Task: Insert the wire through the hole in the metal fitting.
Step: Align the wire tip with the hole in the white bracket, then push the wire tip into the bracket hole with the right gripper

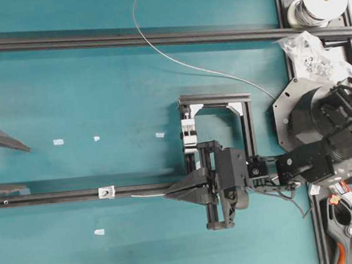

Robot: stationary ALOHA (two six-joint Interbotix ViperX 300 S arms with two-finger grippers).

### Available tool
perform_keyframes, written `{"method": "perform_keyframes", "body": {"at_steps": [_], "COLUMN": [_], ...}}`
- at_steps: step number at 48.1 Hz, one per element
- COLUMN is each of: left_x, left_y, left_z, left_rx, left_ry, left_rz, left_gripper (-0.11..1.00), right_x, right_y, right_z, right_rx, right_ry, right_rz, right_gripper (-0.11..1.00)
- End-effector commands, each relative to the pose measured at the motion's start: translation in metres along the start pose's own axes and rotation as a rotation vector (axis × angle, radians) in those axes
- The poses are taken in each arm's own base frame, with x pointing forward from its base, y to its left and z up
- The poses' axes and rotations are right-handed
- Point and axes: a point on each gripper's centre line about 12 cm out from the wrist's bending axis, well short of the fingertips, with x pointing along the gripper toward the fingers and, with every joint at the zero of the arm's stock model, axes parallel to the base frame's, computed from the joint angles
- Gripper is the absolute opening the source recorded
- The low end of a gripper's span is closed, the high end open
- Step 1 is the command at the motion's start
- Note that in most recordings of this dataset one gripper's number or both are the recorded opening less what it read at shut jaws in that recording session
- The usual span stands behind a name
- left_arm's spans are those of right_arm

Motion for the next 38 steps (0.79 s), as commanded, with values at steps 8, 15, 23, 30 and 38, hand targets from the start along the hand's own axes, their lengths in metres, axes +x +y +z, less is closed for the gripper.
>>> {"method": "perform_keyframes", "body": {"at_steps": [8,15,23,30,38], "left_x": [0.018,0.02,0.02,0.021,0.021], "left_y": [-0.005,-0.006,-0.006,-0.007,-0.007], "left_z": [-0.004,-0.003,-0.003,-0.001,-0.001], "left_rx": [0.002,0.003,0.003,0.001,0.003], "left_ry": [-0.001,-0.004,-0.007,-0.011,-0.013], "left_rz": [-0.015,-0.02,-0.02,-0.02,-0.022], "left_gripper": [0.75,0.75,0.75,0.75,0.75], "right_x": [0.005,0.006,0.007,0.009,0.014], "right_y": [0.004,0.003,0.002,-0.001,-0.004], "right_z": [0.001,0.0,0.001,0.004,0.006], "right_rx": [0.001,-0.002,0.001,0.01,0.023], "right_ry": [-0.007,-0.004,-0.005,-0.012,0.006], "right_rz": [0.004,0.0,-0.005,-0.018,-0.033], "right_gripper": [0.0,0.0,0.0,0.0,0.0]}}
